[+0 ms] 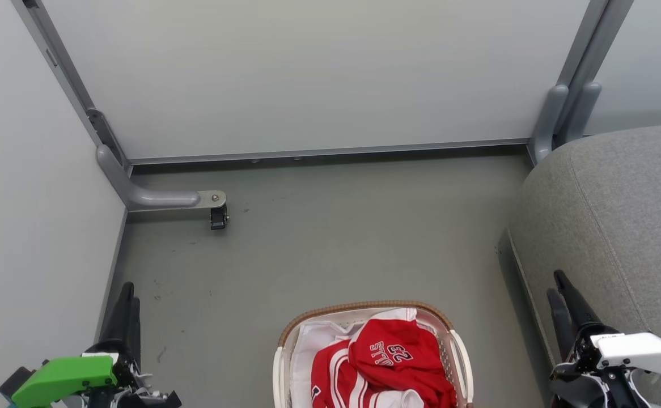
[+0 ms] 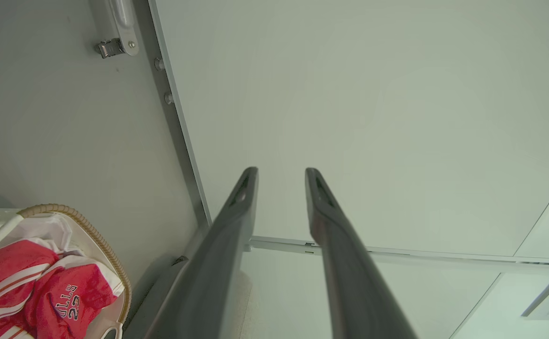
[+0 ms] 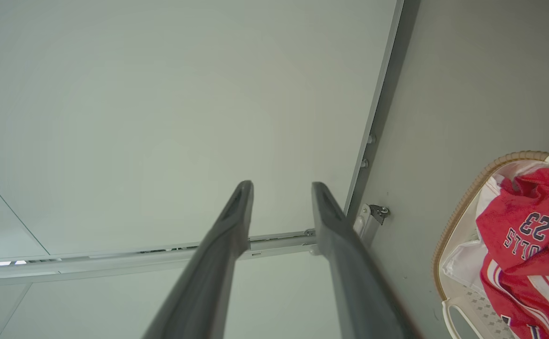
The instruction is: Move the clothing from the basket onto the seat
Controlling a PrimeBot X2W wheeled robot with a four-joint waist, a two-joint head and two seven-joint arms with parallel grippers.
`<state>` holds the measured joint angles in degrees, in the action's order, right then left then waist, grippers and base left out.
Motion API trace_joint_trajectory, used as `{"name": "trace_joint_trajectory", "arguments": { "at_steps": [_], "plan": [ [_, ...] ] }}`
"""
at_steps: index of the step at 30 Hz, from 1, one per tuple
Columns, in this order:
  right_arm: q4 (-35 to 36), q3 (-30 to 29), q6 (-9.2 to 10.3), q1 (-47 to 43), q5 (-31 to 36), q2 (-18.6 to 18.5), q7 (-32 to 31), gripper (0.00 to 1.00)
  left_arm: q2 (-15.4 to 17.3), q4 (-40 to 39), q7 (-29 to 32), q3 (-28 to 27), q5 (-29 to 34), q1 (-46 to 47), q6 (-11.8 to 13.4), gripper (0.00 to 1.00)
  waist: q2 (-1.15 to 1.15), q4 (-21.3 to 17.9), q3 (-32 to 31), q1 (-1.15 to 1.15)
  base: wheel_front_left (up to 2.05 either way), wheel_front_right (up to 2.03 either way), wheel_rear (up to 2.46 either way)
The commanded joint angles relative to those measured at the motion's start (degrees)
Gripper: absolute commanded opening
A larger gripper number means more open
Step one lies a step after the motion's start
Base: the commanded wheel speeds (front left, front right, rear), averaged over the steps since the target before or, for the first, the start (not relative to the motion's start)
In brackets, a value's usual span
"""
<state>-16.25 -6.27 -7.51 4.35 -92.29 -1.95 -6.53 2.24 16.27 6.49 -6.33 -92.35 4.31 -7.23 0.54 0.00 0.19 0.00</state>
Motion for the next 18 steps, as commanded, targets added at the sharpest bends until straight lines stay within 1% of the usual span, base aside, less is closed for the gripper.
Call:
{"name": "trace_joint_trajectory", "arguments": {
  "at_steps": [1, 9, 14, 18],
  "plan": [
    [-0.2, 0.1, 0.00, -0.2, 0.0, 0.1, 0.1, 1.00, 0.0, 0.3, -0.1, 0.1, 0.0, -0.3, 0.0, 1.00, 0.00, 0.0, 0.0, 0.00, 0.00, 0.00, 0.00],
    [-0.5, 1.6, 0.00, -0.1, 1.8, 0.0, 2.4, 1.00, 0.1, -0.6, -2.4, 2.0, 1.0, -0.8, 0.0, 1.00, -0.03, 0.0, 0.1, 0.00, 0.00, 0.00, 0.00],
    [-0.7, 1.6, 0.00, 0.1, 4.8, -0.1, 3.8, 1.00, 0.1, -1.1, -3.8, 2.6, 3.0, -1.0, 0.0, 1.00, -0.06, 0.1, 0.1, 0.00, 0.00, 0.00, 0.00],
    [0.6, 1.0, 0.00, 0.3, 9.0, -0.2, 4.8, 1.00, 0.2, -1.7, -4.8, 3.0, 5.7, -0.8, -0.1, 1.00, -0.07, 0.1, 0.2, 0.00, 0.00, 0.00, 0.00]
  ]
}}
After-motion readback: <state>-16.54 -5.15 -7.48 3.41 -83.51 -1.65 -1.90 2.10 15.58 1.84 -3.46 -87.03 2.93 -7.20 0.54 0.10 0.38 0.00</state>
